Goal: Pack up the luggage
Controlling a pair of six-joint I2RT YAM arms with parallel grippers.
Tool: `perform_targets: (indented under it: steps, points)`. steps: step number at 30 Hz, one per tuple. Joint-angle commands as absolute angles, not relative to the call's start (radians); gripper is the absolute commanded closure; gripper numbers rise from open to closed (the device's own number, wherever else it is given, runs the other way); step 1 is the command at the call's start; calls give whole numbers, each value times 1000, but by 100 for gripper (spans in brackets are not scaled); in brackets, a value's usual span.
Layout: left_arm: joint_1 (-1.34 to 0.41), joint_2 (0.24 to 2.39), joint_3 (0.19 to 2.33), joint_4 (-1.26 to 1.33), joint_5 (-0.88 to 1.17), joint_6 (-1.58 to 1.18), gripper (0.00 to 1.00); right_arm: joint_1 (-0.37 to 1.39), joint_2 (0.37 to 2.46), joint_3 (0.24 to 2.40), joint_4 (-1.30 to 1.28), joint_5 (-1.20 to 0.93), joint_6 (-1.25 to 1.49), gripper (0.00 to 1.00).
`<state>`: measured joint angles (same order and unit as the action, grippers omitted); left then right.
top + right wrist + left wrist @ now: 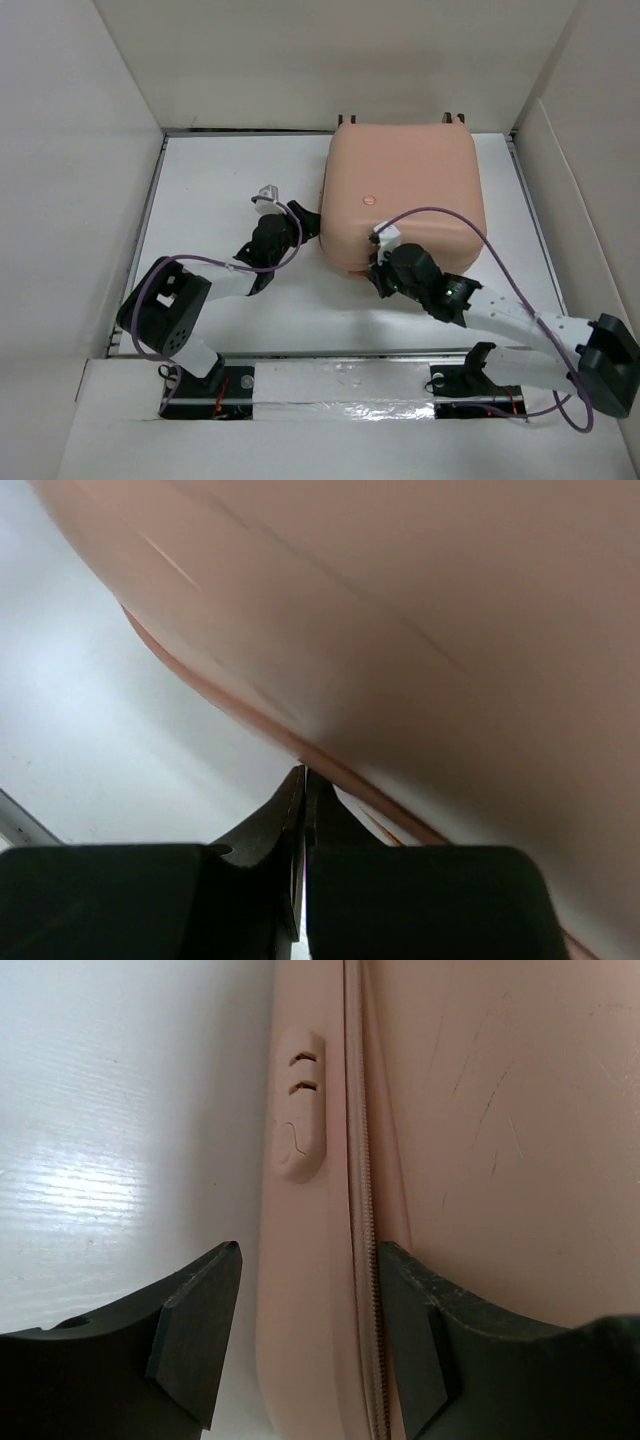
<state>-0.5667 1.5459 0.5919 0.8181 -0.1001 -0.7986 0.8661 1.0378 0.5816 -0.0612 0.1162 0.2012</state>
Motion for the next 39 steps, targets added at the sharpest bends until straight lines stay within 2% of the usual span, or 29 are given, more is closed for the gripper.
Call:
perform_targets:
  steps: [1,5,6,9,11,15,17,20,23,24,27,28,30,31,32,35,39]
  points:
    - [-682,1543,647,927,52,-796,46,1000,1185,811,182,-47,198,100]
    - [-693,1497,585,949,15,-808,47,1093,1451,989,218,-92,175,100]
    - [-655,1444,510,945,-21,-822,47,1161,1571,1188,169,-53,152,100]
    - [-623,1410,433,969,-34,-845,43,1199,1624,1241,204,-84,123,100]
    - [-572,1355,404,945,-37,-860,38,1209,1625,1253,250,-173,94,100]
    - [-489,1150,303,868,-89,-883,37,1209,1601,1155,406,-414,81,100]
    - [-489,1063,287,774,-162,-881,37,1200,1624,1193,347,-555,37,100]
    - [-489,918,270,652,-207,-877,37,1200,1669,1203,212,-630,-49,100]
    - [-511,838,261,582,-238,-874,37,1157,1550,1021,334,-618,-2,100]
    - [-555,828,258,575,-251,-868,37,1128,1498,856,377,-621,49,100]
    - [-600,871,281,581,-268,-848,37,994,1240,630,445,-585,153,100]
    - [-629,924,308,607,-271,-847,37,962,1088,514,425,-521,173,100]
    - [-666,984,356,618,-301,-828,37,870,920,430,277,-427,225,100]
    - [-696,1036,414,618,-314,-819,37,842,831,381,200,-313,248,100]
    - [-696,1058,446,620,-324,-810,36,816,658,365,60,-269,277,100]
    - [-696,1111,535,629,-316,-802,32,715,359,347,-198,-131,317,100]
    - [-620,1170,650,571,-278,-793,24,624,216,363,-293,-71,344,100]
